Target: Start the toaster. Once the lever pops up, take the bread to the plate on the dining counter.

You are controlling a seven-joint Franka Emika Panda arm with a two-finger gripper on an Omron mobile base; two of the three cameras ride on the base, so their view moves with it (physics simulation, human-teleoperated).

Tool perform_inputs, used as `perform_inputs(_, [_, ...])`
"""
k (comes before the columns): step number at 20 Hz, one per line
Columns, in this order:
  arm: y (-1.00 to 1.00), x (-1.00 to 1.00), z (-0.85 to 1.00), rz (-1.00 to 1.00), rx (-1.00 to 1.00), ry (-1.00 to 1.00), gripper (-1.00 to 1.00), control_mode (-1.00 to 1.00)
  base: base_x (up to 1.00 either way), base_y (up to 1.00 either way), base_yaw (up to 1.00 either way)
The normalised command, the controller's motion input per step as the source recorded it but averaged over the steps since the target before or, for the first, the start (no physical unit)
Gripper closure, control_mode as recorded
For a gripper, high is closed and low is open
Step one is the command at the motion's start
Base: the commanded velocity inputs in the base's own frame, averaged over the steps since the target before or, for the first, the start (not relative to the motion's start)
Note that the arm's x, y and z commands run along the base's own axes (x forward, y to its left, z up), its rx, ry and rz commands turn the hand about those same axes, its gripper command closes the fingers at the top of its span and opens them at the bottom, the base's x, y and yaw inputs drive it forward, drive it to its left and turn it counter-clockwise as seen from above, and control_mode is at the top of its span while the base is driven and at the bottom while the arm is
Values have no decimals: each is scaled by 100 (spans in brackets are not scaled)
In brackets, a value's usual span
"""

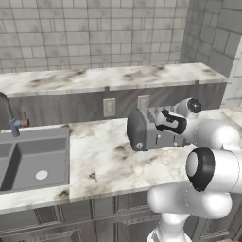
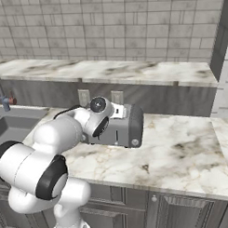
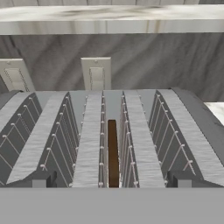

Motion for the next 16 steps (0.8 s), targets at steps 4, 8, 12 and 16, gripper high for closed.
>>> perform_inputs(4, [0, 0, 0, 0, 0, 0, -100, -100, 0, 0, 0])
perform_inputs(8, [0, 0, 0, 0, 0, 0, -100, -100, 0, 0, 0])
perform_inputs(12, [0, 0, 0, 0, 0, 0, -100, -100, 0, 0, 0])
perform_inputs(16, [0, 0, 0, 0, 0, 0, -100, -100, 0, 0, 0])
